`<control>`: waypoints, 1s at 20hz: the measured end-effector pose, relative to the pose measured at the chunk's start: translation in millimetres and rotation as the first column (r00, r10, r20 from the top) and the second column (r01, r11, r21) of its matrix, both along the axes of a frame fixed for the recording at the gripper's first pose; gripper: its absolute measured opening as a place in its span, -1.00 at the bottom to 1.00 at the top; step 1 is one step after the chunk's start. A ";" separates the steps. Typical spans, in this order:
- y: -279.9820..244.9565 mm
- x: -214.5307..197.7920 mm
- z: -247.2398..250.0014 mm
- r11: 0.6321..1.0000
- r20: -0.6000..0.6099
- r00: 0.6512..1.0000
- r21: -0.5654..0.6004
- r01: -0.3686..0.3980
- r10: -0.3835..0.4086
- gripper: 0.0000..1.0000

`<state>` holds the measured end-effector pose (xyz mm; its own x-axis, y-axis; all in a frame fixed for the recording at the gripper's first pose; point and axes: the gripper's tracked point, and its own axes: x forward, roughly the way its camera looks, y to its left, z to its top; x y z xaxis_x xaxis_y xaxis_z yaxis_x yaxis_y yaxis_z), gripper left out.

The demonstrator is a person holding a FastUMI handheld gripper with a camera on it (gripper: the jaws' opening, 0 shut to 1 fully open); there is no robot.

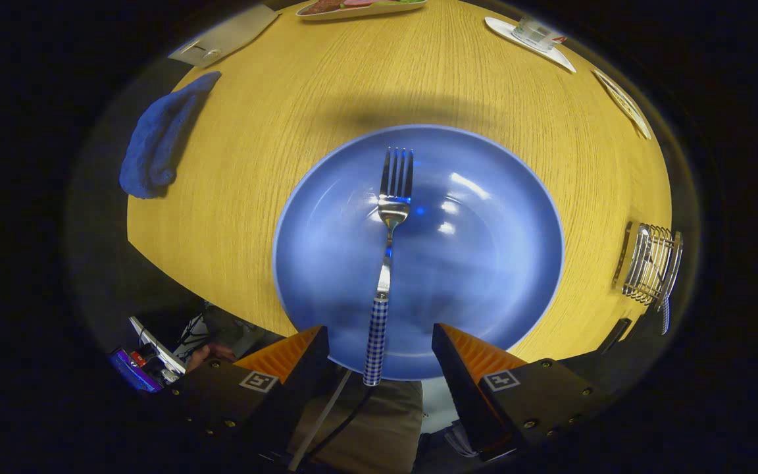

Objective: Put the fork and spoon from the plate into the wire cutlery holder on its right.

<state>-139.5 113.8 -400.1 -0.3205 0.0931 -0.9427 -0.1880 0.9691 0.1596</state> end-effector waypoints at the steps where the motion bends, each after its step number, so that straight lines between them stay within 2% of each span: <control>1: -1.5 -1.1 -2.5 1.000 -0.002 1.000 -0.003 0.005 -0.005 0.81; 2: -2.6 -4.1 -3.2 1.000 -0.019 1.000 -0.007 0.005 -0.005 0.69; 4: -2.1 -7.2 -7.4 1.000 -0.032 0.999 0.004 0.006 -0.006 0.65; 6: -4.3 -4.7 -7.3 1.000 -0.031 1.000 -0.015 -0.004 0.003 0.01; 7: -4.7 -4.5 -8.4 0.999 -0.035 0.999 -0.010 -0.036 0.035 -0.31; 8: -7.3 -5.2 -10.8 0.998 -0.034 0.998 -0.006 -0.060 0.059 -0.33; 9: -11.1 38.6 2.5 0.997 -0.013 0.997 -0.038 -0.072 0.072 -0.32; 10: -18.8 9.7 -22.9 0.998 0.005 0.998 -0.033 -0.058 0.058 -0.61; 11: -22.4 15.4 -23.4 0.997 -0.002 0.997 -0.025 -0.071 0.071 -0.89; 20: -44.5 16.5 7.3 0.973 -0.027 0.973 0.017 -0.229 0.229 -0.89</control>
<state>-123.1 69.4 -392.9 -0.3611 0.0266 -0.9322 -0.4001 0.8985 0.1806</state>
